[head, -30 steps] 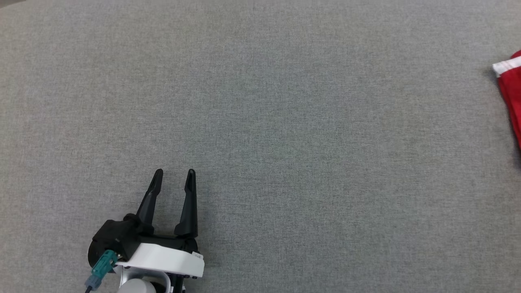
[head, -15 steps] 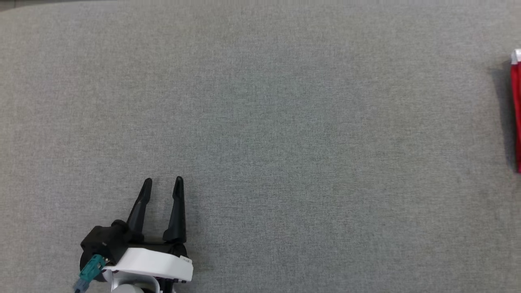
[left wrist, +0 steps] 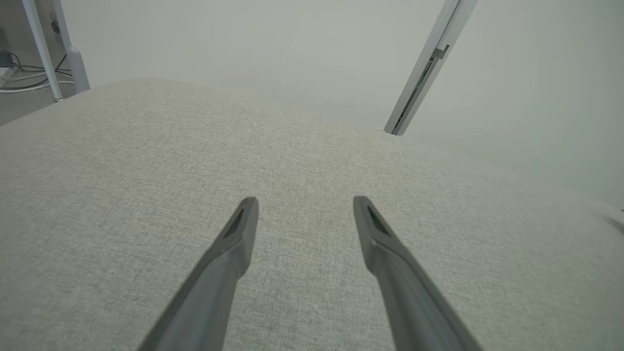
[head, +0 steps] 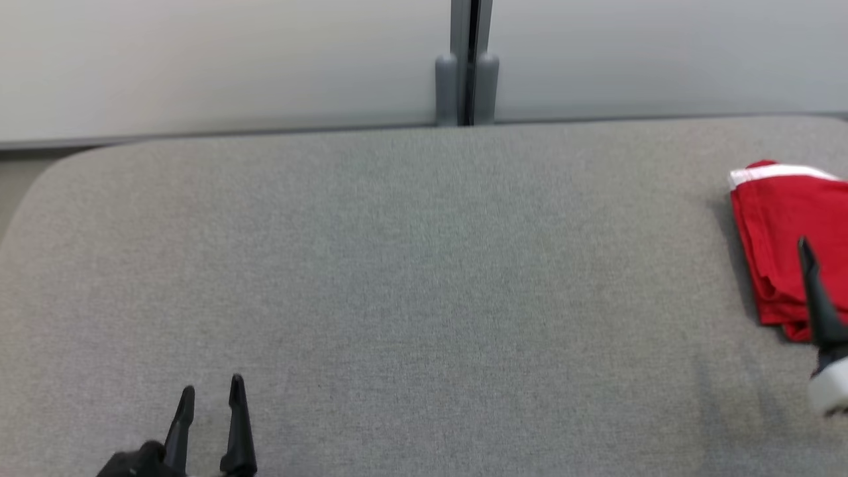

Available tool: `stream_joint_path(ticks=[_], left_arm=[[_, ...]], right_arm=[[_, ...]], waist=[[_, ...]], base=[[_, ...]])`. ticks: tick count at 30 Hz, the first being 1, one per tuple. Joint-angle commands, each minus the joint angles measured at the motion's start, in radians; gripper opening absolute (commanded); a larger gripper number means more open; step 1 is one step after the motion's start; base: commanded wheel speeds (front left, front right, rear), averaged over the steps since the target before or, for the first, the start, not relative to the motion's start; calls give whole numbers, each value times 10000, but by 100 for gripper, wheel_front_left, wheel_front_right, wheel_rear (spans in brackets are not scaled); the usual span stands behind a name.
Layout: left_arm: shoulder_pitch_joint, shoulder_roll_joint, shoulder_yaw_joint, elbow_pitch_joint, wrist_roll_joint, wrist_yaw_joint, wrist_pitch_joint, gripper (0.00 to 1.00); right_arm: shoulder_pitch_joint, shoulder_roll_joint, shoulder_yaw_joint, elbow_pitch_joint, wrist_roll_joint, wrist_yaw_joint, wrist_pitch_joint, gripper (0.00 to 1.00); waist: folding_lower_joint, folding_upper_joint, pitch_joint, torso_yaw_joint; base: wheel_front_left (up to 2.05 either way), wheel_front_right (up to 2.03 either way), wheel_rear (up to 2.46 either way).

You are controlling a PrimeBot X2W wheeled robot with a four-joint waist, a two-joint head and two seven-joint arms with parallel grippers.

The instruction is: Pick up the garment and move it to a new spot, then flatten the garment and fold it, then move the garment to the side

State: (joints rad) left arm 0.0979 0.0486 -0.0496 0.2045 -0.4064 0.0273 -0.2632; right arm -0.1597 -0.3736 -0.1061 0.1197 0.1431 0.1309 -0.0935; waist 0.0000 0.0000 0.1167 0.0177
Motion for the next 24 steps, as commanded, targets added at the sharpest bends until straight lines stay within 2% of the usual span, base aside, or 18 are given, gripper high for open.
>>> stream_joint_path(ticks=[1,4,8,13,19,20,24], left_arm=[[234,37,65,-2,119,-29,-14,100],[559,43,298,-88,423,-125,-16,100],[873,41,485,-163,569,-251,-14,100],[1002,38,591,-248,560,-337,-14,100],[1027,43,511,-267,686,-492,-16,100],[1001,-4,487,-245,658,-458,-1,0],[1037,-90,458,95,656,-453,52,0]], right_arm=[[356,191,-107,106,-245,-4,-346,100],[1257,1021,-269,384,-812,-3,-1271,100],[2173,2135,-605,665,-1099,-3,-1685,100],[2800,2674,-408,502,-1276,-3,-1729,100],[3021,2915,-141,692,-1357,-3,-1733,100],[2973,2940,-119,679,-1313,0,-1672,0],[3060,3114,-107,1037,-1284,0,-1597,0]], waist=[[0,0,-719,143],[0,0,-1145,217],[0,0,-1376,332],[0,0,-1559,344],[0,0,-1725,227],[0,0,-1717,238],[0,0,-1729,224]], base=[[0,0,0],[0,0,0],[0,0,0],[0,0,0],[0,0,0],[0,0,0],[0,0,0]])
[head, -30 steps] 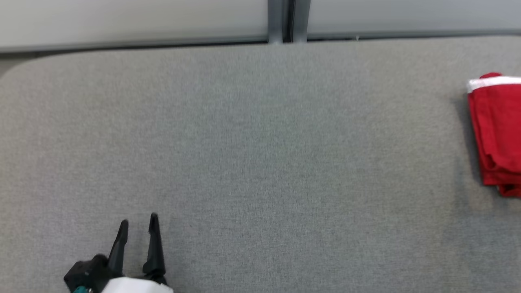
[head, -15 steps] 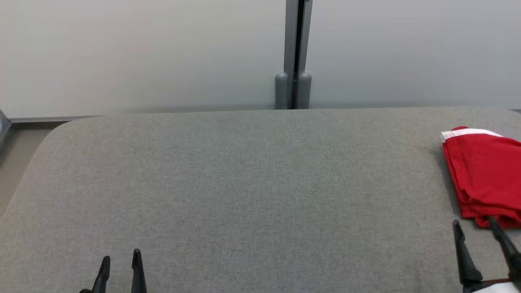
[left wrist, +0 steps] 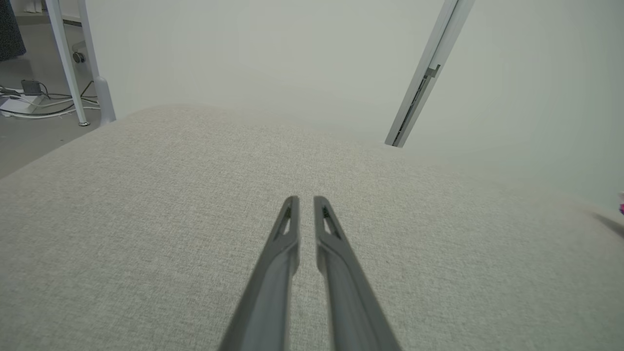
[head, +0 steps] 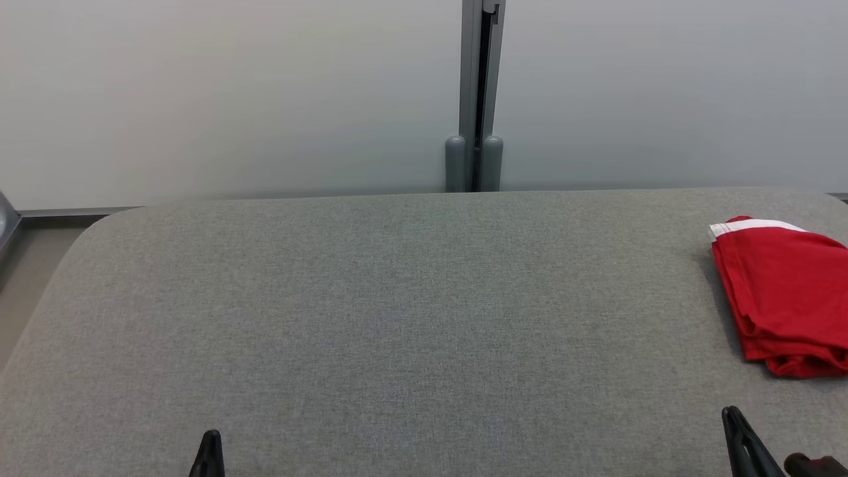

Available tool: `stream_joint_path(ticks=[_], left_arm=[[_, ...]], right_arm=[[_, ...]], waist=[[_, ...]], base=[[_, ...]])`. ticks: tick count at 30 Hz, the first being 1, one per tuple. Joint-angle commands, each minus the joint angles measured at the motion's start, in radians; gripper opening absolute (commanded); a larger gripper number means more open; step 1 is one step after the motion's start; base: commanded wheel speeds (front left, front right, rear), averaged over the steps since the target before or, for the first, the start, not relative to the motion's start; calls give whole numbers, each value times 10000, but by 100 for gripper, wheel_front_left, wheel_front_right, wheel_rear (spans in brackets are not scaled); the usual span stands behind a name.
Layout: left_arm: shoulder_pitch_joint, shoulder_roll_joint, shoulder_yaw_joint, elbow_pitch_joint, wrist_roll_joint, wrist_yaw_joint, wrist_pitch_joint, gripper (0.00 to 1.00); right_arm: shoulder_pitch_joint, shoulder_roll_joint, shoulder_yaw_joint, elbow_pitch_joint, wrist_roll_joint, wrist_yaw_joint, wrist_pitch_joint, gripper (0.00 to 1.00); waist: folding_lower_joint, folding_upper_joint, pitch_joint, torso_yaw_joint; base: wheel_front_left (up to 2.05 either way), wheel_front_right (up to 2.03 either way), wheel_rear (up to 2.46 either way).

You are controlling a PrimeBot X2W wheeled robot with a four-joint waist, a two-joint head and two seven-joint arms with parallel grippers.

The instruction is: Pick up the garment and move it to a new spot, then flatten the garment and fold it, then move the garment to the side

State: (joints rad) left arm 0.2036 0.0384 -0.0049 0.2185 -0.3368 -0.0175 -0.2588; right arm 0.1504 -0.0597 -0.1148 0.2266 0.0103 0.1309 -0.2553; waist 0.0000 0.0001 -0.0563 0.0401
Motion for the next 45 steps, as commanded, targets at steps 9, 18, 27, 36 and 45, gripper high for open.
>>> stream_joint_path(ticks=[9,18,27,36,45], left_arm=[[-355,-5,138,140,-1341,-122,423,0],[-712,16,265,139,-2780,-252,831,0],[-1034,34,386,148,-4072,-368,1201,0],[-1335,49,498,158,-5244,-473,1543,0],[-1601,62,598,170,-6304,-569,1855,0]], right_arm=[[-316,46,-73,180,1664,0,465,0],[-575,47,-19,124,3484,0,832,0],[-835,48,-5,115,5108,-1,1190,0],[-1083,48,-1,116,6581,0,1525,0],[-1311,49,-2,121,7911,-1,1838,0]], waist=[[0,-1,36,-25],[0,-1,79,-54],[0,-1,121,-82],[0,-1,164,-111],[0,-1,207,-140]], base=[[0,0,0],[0,0,0],[0,0,0],[0,0,0],[0,0,0]])
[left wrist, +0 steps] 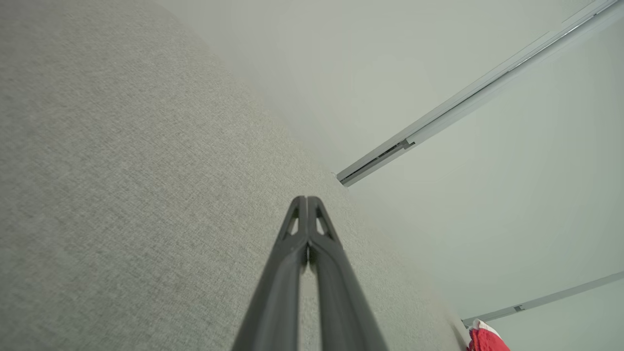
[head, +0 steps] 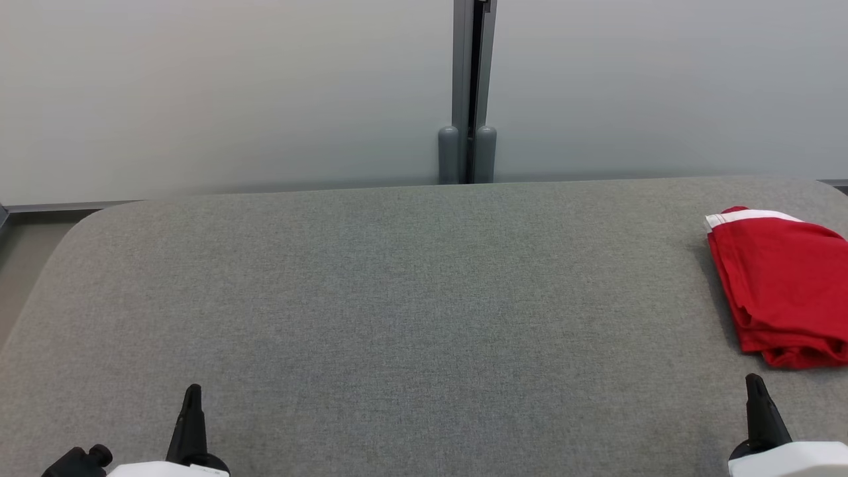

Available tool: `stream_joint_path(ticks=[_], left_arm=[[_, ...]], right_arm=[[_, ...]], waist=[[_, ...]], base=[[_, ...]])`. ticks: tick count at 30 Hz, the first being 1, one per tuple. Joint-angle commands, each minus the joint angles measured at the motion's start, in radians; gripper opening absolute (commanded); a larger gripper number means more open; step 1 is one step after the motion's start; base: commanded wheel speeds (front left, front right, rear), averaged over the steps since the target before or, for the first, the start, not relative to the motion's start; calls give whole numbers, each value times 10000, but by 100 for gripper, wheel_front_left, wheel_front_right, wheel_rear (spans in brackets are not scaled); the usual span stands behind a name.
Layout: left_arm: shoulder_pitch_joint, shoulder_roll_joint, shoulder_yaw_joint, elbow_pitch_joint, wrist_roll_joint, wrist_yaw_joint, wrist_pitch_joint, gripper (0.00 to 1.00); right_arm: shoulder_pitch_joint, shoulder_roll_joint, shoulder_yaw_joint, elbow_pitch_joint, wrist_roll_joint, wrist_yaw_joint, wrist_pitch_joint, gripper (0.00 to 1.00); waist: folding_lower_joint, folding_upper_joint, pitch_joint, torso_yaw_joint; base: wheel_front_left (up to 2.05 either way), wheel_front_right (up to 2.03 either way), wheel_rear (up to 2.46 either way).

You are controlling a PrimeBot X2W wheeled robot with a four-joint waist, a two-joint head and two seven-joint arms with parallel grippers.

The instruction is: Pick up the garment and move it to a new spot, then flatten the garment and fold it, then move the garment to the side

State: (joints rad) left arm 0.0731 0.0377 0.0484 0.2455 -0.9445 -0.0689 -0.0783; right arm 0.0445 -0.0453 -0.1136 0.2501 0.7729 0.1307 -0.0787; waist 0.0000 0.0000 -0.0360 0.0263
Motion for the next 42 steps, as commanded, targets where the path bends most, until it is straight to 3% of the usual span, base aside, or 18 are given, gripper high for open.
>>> stream_joint_path(ticks=[1,42], left_arm=[[-328,71,77,-99,-343,-68,80,0],[-1354,124,465,-45,-4357,-439,1261,0]], right_arm=[[-279,-94,-12,-115,425,1,101,0],[-1107,-89,-12,-87,5470,2,1280,0]], waist=[[0,0,8,-5],[0,0,217,-146]], base=[[0,0,0],[0,0,0]])
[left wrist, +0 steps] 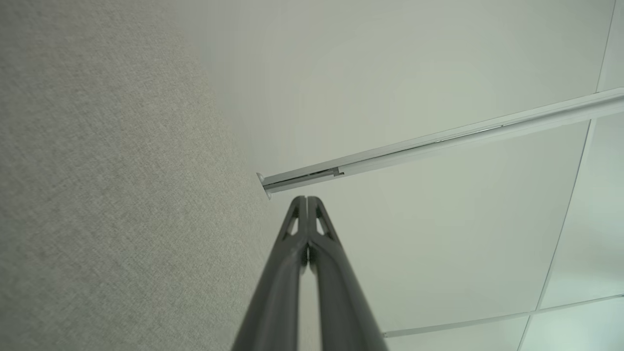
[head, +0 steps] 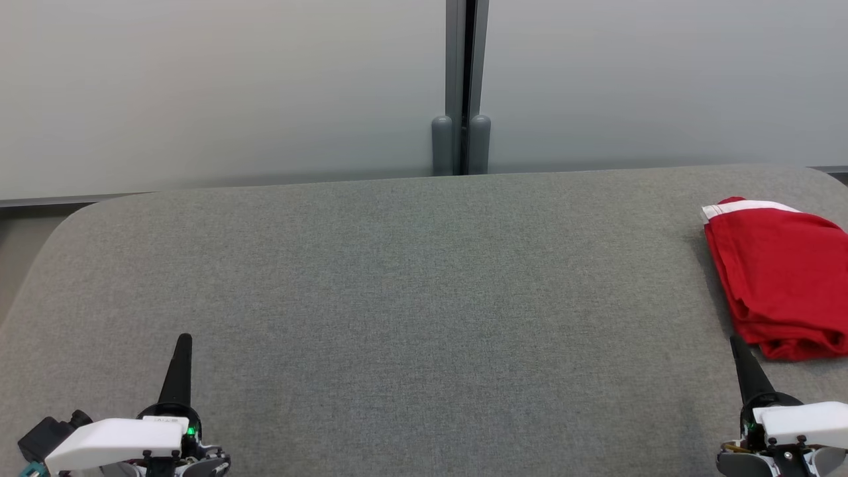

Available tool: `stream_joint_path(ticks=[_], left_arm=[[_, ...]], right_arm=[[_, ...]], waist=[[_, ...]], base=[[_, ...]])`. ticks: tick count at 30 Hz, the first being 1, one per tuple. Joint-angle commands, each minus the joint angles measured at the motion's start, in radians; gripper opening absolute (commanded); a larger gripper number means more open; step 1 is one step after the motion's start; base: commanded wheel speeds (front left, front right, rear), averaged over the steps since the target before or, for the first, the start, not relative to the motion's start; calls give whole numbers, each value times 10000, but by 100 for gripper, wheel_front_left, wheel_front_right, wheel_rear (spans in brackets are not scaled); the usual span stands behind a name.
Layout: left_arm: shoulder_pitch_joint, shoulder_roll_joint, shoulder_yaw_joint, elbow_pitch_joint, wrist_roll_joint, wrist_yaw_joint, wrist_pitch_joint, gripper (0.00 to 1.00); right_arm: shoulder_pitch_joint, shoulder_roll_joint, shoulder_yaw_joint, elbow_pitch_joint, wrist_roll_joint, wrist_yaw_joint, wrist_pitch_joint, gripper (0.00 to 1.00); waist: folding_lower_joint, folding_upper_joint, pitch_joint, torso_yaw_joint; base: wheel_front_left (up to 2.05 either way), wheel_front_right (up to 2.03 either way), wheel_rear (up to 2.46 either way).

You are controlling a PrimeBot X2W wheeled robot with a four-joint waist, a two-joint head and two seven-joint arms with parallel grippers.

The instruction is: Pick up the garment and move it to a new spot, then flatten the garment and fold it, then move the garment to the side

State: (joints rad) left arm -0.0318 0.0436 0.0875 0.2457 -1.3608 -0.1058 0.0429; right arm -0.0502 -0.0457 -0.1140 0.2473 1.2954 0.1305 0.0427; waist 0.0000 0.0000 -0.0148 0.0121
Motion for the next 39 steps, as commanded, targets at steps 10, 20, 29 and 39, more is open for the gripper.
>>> stream_joint_path(ticks=[10,20,29,39], left_arm=[[-492,73,136,-35,-915,-131,268,0],[-641,83,201,-21,-1580,-192,458,0],[-768,89,250,-10,-2135,-252,607,0],[-836,93,291,-1,-2530,-273,746,0]], right_arm=[[-310,-85,-8,-51,1158,4,289,0],[-444,-82,-8,-44,1999,4,476,0],[-567,-82,-5,-36,2683,4,635,0],[-628,-79,-6,-31,3183,4,754,0]], waist=[[0,0,53,-36],[0,0,101,-68],[0,0,144,-97],[0,0,179,-121]], base=[[0,0,0],[0,0,0],[0,0,0],[0,0,0]])
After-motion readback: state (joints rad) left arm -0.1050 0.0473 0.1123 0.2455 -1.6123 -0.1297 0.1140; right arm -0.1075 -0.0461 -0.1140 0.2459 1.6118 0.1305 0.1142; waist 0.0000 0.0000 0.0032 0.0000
